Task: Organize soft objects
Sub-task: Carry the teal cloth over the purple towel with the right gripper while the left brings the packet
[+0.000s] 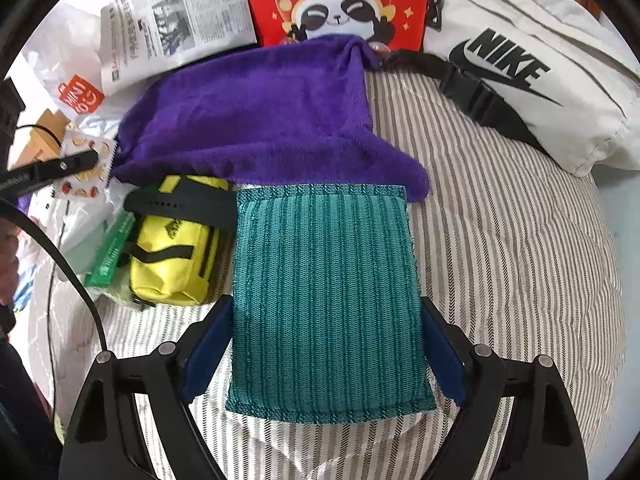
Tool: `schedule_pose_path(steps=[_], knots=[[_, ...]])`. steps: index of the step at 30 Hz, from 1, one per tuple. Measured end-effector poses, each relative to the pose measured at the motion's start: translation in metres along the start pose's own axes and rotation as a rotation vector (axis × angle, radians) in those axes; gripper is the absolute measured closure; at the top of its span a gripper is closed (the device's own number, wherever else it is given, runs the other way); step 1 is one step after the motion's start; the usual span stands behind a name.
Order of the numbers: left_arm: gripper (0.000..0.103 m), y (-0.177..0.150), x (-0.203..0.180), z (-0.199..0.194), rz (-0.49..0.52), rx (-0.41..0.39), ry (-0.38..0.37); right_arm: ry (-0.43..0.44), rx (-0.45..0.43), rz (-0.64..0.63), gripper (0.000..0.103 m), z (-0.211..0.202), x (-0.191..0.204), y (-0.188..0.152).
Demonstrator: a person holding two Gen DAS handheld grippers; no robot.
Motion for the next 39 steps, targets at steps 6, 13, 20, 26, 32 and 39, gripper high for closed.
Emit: schedule_pose_path(steps=[6, 13, 20, 26, 32, 39], knots=[[0.098, 0.0, 0.001, -0.001, -0.005, -0.004, -0.001, 0.013, -0.048, -0.006, 0.016, -0.019, 0.006, 0.012], [0.098, 0.005, 0.006, -0.007, -0.016, -0.017, 0.007, 0.032, -0.089, -0.005, 0.016, -0.024, 0.017, 0.039], [0.098, 0.014, 0.015, -0.008, -0.015, -0.02, 0.02, 0.071, -0.111, -0.019, 0.016, -0.014, 0.044, 0.074], [0.098, 0.027, 0.031, -0.003, -0.037, -0.017, 0.03, 0.092, -0.121, -0.048, 0.016, 0.0, 0.071, 0.108], [0.098, 0.046, 0.045, 0.01, -0.038, -0.008, 0.033, 0.064, -0.12, -0.071, 0.016, 0.02, 0.08, 0.143], [0.098, 0.07, 0.061, 0.036, -0.042, 0.017, 0.028, 0.03, -0.07, -0.075, 0.016, 0.056, 0.076, 0.171]])
Point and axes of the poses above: each gripper's, at about its wrist camera, not at the fingertips, and z roughly the way its jaws point, x to its left, y to its top, the point moved 5 cm from there along z, roughly the way its jaws point, and after that the axes turned 14 degrees about z, right-handed, at the moved point
